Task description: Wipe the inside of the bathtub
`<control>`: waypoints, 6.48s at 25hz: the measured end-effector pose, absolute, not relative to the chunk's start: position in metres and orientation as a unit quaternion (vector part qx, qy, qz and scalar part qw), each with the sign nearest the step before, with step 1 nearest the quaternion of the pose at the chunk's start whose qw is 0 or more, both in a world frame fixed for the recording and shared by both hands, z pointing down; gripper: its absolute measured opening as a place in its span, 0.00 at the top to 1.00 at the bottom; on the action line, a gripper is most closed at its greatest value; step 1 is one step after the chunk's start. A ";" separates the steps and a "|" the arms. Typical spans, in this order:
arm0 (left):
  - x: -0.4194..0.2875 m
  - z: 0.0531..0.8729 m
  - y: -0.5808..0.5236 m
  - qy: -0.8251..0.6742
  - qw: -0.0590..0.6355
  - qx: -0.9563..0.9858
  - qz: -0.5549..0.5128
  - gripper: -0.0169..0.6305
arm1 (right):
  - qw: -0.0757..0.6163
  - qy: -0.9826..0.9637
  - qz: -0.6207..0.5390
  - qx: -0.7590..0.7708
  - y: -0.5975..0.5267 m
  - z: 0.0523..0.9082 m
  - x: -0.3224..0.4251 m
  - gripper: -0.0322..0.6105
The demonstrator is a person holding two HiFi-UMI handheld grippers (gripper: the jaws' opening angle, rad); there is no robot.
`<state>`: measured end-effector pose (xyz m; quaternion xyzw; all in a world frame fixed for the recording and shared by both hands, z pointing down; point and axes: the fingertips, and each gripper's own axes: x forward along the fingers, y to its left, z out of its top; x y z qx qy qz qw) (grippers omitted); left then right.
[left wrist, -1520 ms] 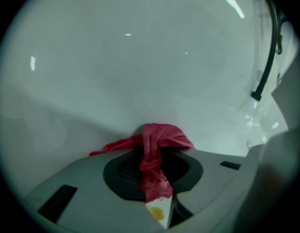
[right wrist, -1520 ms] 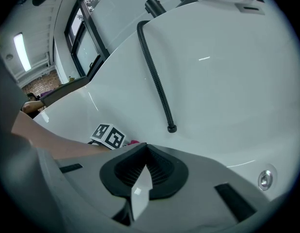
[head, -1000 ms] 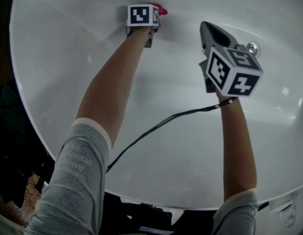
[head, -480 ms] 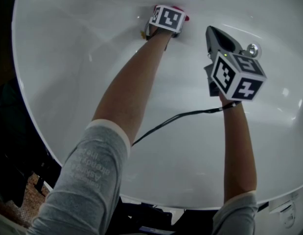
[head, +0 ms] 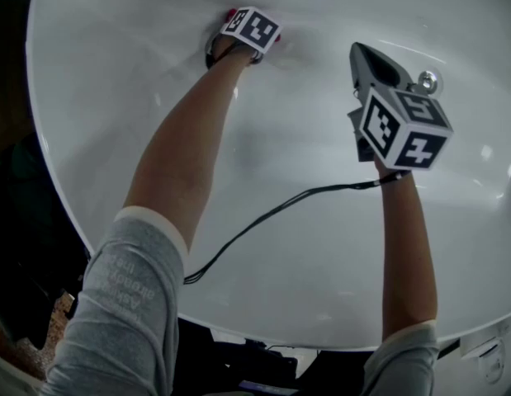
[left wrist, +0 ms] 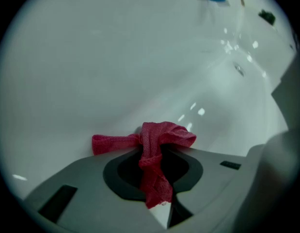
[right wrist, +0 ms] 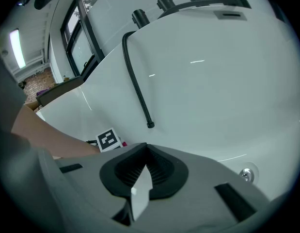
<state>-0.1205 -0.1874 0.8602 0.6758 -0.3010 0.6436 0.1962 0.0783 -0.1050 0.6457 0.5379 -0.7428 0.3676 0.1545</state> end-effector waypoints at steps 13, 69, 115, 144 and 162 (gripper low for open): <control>-0.168 0.860 -0.128 0.055 -0.067 0.604 0.792 0.85 | 0.188 -0.759 0.371 0.501 -0.085 0.649 0.044 0.94; -0.179 0.861 -0.139 0.080 -0.185 0.519 0.831 0.86 | 0.175 -0.749 0.391 0.506 -0.057 0.644 0.044 0.94; -0.298 0.498 -0.290 -0.093 -0.248 0.454 0.851 0.86 | 0.145 -0.784 0.320 0.512 -0.069 0.404 -0.006 0.94; -0.229 0.199 -0.133 -0.350 -0.165 0.669 0.635 0.85 | 0.152 -0.795 0.297 0.506 0.007 0.161 0.031 0.94; -0.146 0.057 0.055 -0.570 0.094 0.745 0.334 0.85 | 0.133 -0.826 0.283 0.468 0.091 0.065 0.121 0.94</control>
